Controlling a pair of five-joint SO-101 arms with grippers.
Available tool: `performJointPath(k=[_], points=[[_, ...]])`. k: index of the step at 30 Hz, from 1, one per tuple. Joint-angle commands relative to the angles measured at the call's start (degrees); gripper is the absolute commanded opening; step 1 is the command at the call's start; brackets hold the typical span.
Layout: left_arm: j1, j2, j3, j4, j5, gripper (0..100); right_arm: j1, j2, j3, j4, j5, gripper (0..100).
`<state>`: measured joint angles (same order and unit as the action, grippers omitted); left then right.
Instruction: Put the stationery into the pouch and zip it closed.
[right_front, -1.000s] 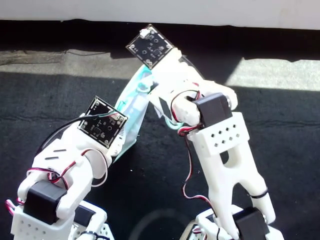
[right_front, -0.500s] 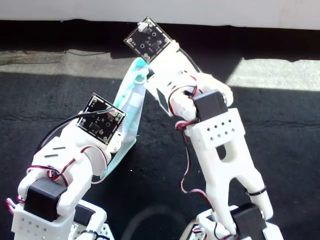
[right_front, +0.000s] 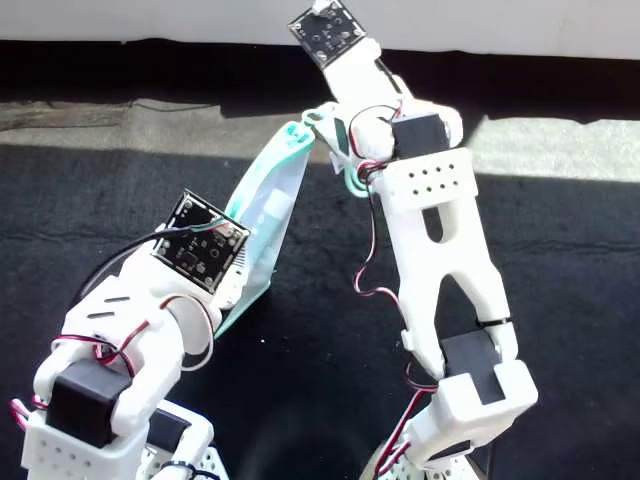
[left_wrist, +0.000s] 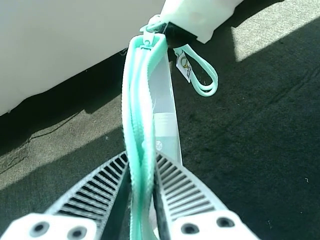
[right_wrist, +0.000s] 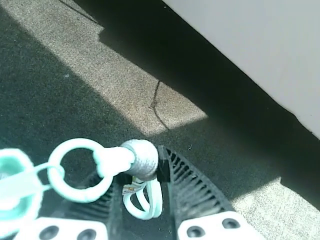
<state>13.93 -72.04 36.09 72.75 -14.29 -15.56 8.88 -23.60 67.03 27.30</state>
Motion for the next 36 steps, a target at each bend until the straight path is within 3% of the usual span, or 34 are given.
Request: performJointPath(k=[1, 23, 30, 34, 36], points=[[-0.6, -4.3, 1.2, -0.4, 0.1, 1, 4.8, 1.6, -1.8, -0.3, 0.1, 0.6], [-0.6, -8.5, 5.8, -0.4, 0.0, 1, 12.3, 10.5, -2.7, -4.9, 0.1, 0.6], [-5.1, -8.5, 5.7, -1.5, 0.0, 1, 7.2, 2.7, -7.4, 2.0, 0.1, 0.9], [-6.9, -8.2, 5.7, -4.3, 0.0, 2, 0.3, -2.9, -10.2, 10.9, -0.8, 14.2], [-7.9, -8.0, 5.8, -6.2, 0.0, 2, -3.0, -5.7, -11.6, 14.9, -5.6, 23.3]])
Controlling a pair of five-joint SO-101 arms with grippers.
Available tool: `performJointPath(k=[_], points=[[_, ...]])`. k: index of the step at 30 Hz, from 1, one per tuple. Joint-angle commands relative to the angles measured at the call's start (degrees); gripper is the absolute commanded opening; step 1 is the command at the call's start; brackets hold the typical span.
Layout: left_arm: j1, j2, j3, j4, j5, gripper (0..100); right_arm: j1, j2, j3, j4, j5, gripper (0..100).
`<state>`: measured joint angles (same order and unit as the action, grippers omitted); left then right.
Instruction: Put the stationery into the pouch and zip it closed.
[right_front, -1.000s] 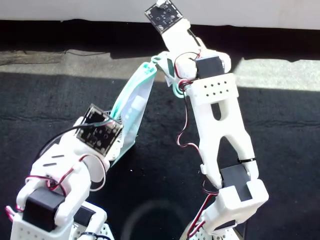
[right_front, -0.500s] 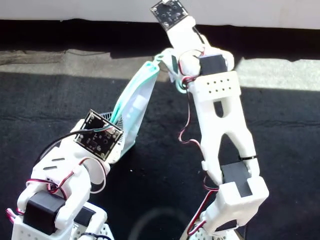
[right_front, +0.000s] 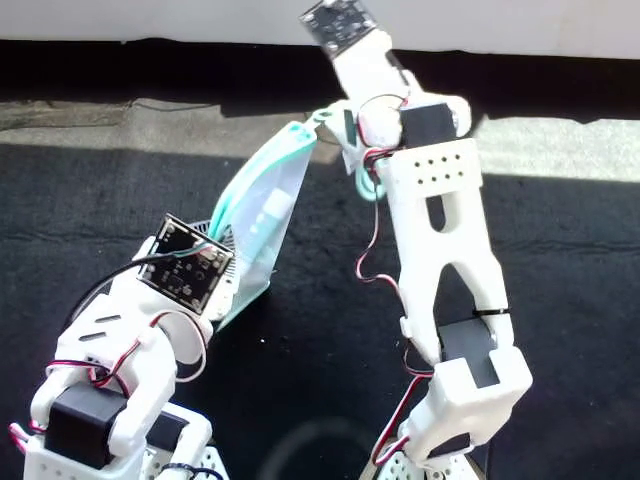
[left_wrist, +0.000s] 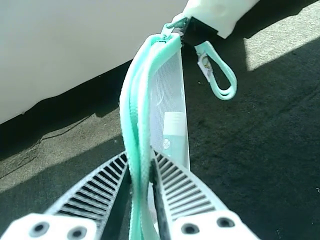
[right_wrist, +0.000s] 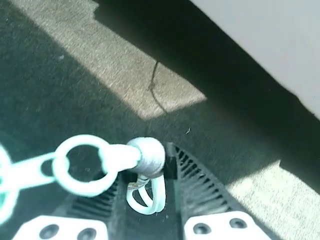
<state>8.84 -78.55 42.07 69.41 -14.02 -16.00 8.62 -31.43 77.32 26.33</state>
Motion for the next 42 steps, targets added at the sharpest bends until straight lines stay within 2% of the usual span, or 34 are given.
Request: performJointPath(k=[1, 8, 11, 14, 17, 19, 22, 25, 26, 27, 31, 36, 42], points=[[-3.3, -1.5, -0.1, -4.1, -0.3, 2, -4.4, -6.9, -4.5, 6.5, -6.9, 26.5], [-7.8, -1.4, -0.5, -14.2, -2.8, 1, -13.2, -15.7, -9.5, 12.4, -9.4, 28.1], [-11.9, -1.4, -0.7, -18.8, -6.5, 1, -12.9, -19.6, -10.2, 13.2, -13.6, 28.2], [-18.4, 0.4, -2.2, -22.8, -12.0, 1, -9.4, -23.5, -9.8, 15.1, -15.0, 28.2], [-23.7, 9.5, -4.9, -26.5, -13.2, 1, -6.3, -26.9, -9.7, 18.8, -15.4, 28.2], [-24.7, 18.9, -9.5, -27.3, -13.1, 1, -5.3, -29.1, -9.7, 21.7, -15.4, 28.2], [-23.3, 33.5, -20.1, -24.0, -11.7, 1, -5.1, -33.0, -9.3, 23.9, -15.4, 22.9], [-19.8, 44.5, -31.4, -14.9, -8.1, 1, -4.4, -37.1, -5.8, 23.5, -15.4, 1.5], [-18.4, 47.4, -34.3, -12.1, -7.9, 1, -4.4, -38.2, -4.3, 23.5, -15.4, 0.1], [-17.5, 50.1, -36.6, -10.1, -7.9, 1, -4.3, -39.6, -2.2, 23.5, -15.4, 3.0], [-17.1, 58.2, -41.5, -8.7, -11.2, 1, -3.8, -45.9, 4.9, 23.6, -15.4, 0.8], [-16.4, 62.8, -42.2, -8.8, -18.4, 1, 3.3, -58.1, 12.4, 23.5, -15.1, 0.6], [-6.1, 69.7, -42.2, -9.0, -18.8, 1, 10.6, -67.7, 30.9, 21.2, -15.2, 0.6]])
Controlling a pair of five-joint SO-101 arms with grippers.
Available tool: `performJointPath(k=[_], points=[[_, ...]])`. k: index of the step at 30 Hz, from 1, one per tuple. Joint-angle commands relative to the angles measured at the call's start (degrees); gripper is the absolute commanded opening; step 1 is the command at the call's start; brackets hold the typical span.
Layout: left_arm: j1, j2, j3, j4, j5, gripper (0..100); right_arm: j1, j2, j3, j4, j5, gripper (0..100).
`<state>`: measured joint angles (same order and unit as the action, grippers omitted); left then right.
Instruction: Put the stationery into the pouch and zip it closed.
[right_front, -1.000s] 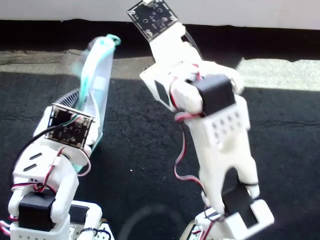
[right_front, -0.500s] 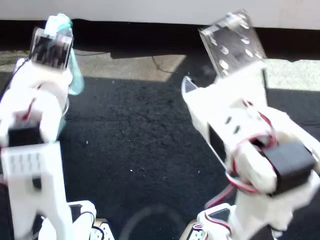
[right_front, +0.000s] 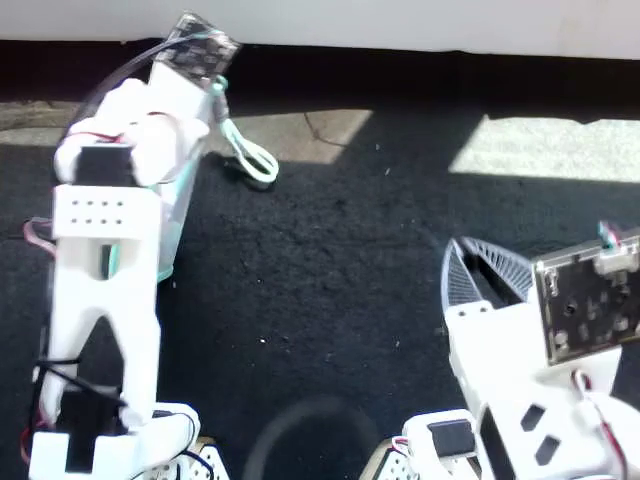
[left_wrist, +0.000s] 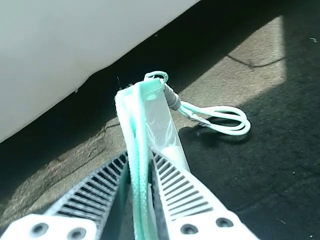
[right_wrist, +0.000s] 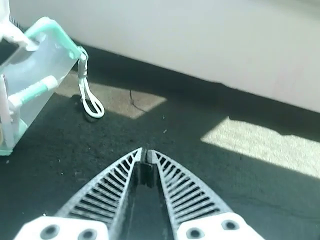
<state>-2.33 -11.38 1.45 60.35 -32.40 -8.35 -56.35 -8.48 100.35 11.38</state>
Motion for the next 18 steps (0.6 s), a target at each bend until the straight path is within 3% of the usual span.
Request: performJointPath(k=[1, 7, 14, 18], points=[[6.9, 4.1, -1.6, 0.1, 0.2, 1, 4.0, -3.9, 10.6, -2.5, -0.4, 0.6], [17.2, 11.9, -1.7, 0.1, 12.5, 1, 6.0, -10.7, 18.3, -4.1, -0.3, 0.6], [24.4, 13.2, -4.4, 0.4, 20.4, 2, 7.9, -12.3, 25.0, -5.2, -0.1, 0.6], [26.6, 13.2, -3.8, 1.1, 25.4, 17, 8.8, -12.2, 26.1, -8.2, -0.4, 0.6]])
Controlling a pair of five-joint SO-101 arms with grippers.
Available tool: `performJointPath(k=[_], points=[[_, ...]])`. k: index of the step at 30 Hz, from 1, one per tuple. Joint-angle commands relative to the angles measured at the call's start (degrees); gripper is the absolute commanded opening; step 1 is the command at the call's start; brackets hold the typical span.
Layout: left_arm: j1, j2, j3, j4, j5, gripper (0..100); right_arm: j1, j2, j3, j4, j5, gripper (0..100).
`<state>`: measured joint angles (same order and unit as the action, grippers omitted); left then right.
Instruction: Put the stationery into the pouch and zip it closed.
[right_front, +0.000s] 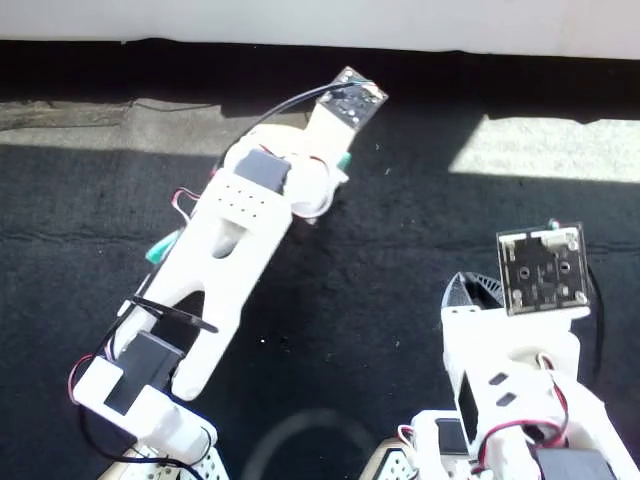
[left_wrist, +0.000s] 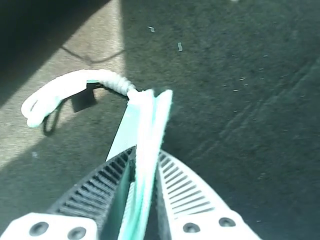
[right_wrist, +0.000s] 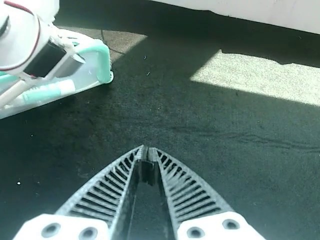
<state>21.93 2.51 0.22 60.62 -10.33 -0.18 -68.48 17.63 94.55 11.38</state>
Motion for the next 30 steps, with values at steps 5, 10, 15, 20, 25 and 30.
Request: performJointPath(k=[5, 10, 15, 20, 25, 30], points=[[2.5, -3.6, -6.6, 7.8, 4.6, 22, 0.6, 0.0, 0.1, -3.4, -0.4, 0.6], [3.9, -14.4, -17.5, 25.2, 4.3, 22, 0.6, 0.0, 0.2, -3.5, -0.4, 0.6], [2.4, -27.1, -26.2, 35.6, 4.2, 21, 0.4, 0.0, 5.2, -6.1, -0.4, 0.6], [-13.1, -37.8, -22.9, 38.5, 3.9, 1, 0.4, 0.0, 18.2, -14.3, -0.4, 0.6], [-38.8, -44.8, 2.2, 39.7, -5.8, 1, 0.4, -0.4, 26.3, -18.6, -0.1, 0.6], [-49.3, -54.5, 29.4, 32.8, -6.1, 1, 0.4, -0.4, 37.3, -23.3, 0.0, 0.6]])
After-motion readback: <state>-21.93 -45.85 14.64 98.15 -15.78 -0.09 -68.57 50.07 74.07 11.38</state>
